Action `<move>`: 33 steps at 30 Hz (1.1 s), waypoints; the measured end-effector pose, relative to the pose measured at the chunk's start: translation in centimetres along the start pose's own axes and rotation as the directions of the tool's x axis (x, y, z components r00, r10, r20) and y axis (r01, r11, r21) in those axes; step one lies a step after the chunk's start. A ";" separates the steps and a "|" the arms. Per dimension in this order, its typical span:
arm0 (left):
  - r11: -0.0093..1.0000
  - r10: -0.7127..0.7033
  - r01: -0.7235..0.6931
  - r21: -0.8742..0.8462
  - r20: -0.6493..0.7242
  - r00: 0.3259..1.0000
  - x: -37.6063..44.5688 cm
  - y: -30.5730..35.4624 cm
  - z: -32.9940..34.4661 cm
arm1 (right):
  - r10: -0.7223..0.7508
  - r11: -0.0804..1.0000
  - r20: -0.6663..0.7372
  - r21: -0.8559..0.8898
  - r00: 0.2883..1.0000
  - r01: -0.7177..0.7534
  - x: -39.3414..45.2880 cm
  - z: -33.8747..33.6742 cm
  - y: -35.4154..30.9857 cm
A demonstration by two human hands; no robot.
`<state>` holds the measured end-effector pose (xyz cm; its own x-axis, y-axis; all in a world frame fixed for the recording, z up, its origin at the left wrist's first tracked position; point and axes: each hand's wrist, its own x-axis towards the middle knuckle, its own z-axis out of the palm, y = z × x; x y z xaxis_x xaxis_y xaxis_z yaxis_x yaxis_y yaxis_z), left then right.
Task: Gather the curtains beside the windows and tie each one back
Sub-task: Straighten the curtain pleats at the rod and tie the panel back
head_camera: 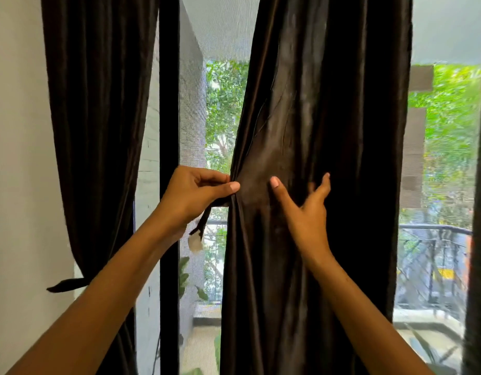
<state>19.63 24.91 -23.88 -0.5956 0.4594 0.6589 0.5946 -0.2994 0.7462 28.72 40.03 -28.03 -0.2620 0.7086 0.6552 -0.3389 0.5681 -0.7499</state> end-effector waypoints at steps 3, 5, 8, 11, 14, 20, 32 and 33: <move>1.000 -0.011 0.011 -0.016 0.009 1.000 0.1 -0.2 0.4 | 0.023 0.991 0.065 0.129 0.998 -0.031 0.3 0.3 0.4; 1.000 0.016 -0.016 0.012 -0.010 1.000 0.1 -0.4 0.7 | -0.079 0.987 0.017 0.144 0.997 0.075 0.1 0.3 0.6; 0.995 0.072 -0.069 0.071 -0.041 0.997 0.1 -0.5 0.9 | -0.193 0.971 -0.095 0.123 0.977 0.204 -0.3 -0.1 0.5; 0.970 0.170 -0.150 0.192 -0.091 0.981 0.1 -0.8 1.2 | -0.231 0.967 -0.126 0.085 0.965 0.242 -0.7 -0.2 0.3; 0.907 0.323 -0.268 0.323 -0.128 0.938 -0.4 -0.9 1.8 | -0.310 0.948 -0.106 0.037 0.945 0.315 -1.6 0.1 -0.3; 0.814 0.453 -0.356 0.459 -0.118 0.884 -0.8 -0.4 2.0 | -0.464 0.866 -0.154 -0.284 0.872 0.411 -2.1 0.2 -0.7; 0.997 0.080 -0.079 0.006 -0.036 0.996 0.2 -0.5 0.1 | 0.076 0.994 0.136 0.062 0.988 -0.085 2.3 0.6 0.2; 0.997 0.071 -0.071 -0.008 -0.032 0.997 0.3 -0.5 0.1 | 0.080 0.993 0.163 0.074 0.983 -0.093 2.6 1.0 0.2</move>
<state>19.26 25.27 -24.07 -0.5687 0.4101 0.7131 0.6312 -0.3383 0.6980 27.04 41.57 -26.35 -0.4318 0.6739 0.5995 -0.3788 0.4677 -0.7986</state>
